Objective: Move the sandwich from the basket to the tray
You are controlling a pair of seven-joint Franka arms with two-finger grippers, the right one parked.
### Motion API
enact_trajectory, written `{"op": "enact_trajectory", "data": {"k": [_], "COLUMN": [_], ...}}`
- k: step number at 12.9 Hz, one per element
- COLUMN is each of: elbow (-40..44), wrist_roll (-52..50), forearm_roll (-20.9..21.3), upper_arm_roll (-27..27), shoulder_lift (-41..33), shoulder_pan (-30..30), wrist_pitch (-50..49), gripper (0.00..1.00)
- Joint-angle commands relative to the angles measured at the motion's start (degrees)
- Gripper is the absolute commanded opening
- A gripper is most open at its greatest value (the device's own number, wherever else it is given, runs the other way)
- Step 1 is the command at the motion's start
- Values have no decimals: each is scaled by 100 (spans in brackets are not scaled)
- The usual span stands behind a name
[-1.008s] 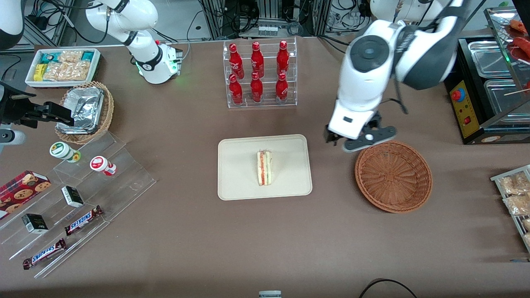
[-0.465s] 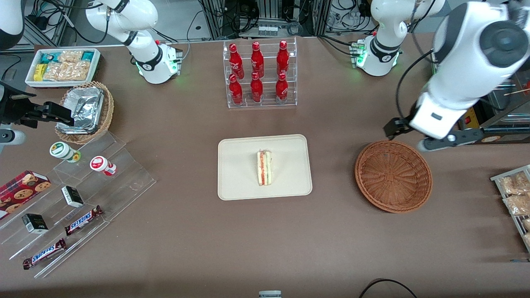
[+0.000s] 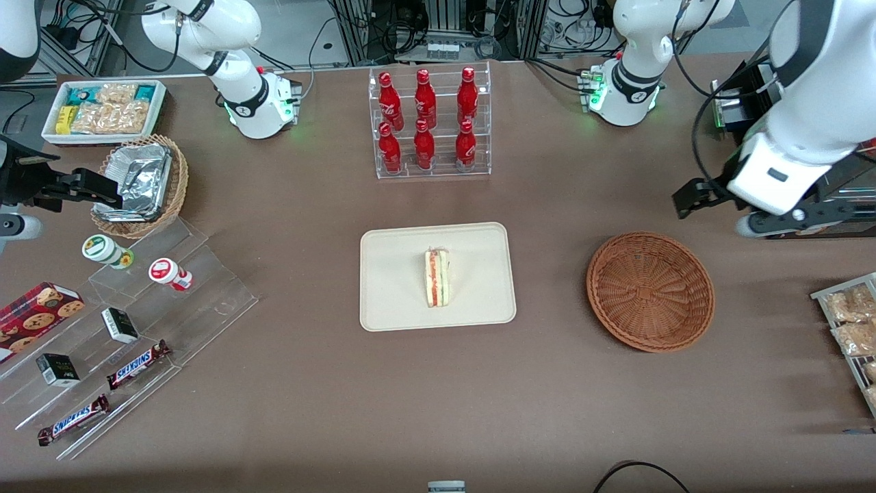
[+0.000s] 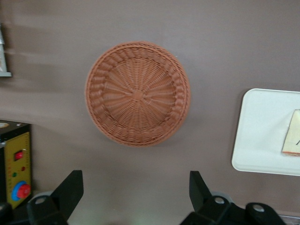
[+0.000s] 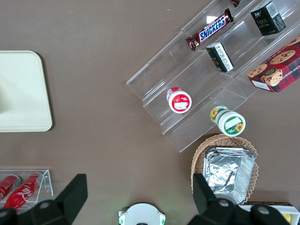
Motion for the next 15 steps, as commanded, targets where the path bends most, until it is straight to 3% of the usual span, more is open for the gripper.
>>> {"op": "enact_trajectory", "data": {"k": [1, 4, 8, 13, 15], "elbow": [-86, -95, -16, 782, 1037], "wrist_roll": [530, 1050, 1032, 1077, 1435], "forearm_roll": [-125, -125, -63, -352, -538], "upper_arm_roll": [284, 1310, 1998, 1973, 1649], "shoulder_lift": [-301, -416, -443, 101, 216], "shoulder_pan": [50, -668, -1504, -1400, -1041], "wrist_pitch": [-246, -370, -344, -318, -309], "gripper": [100, 100, 100, 100, 100]}}
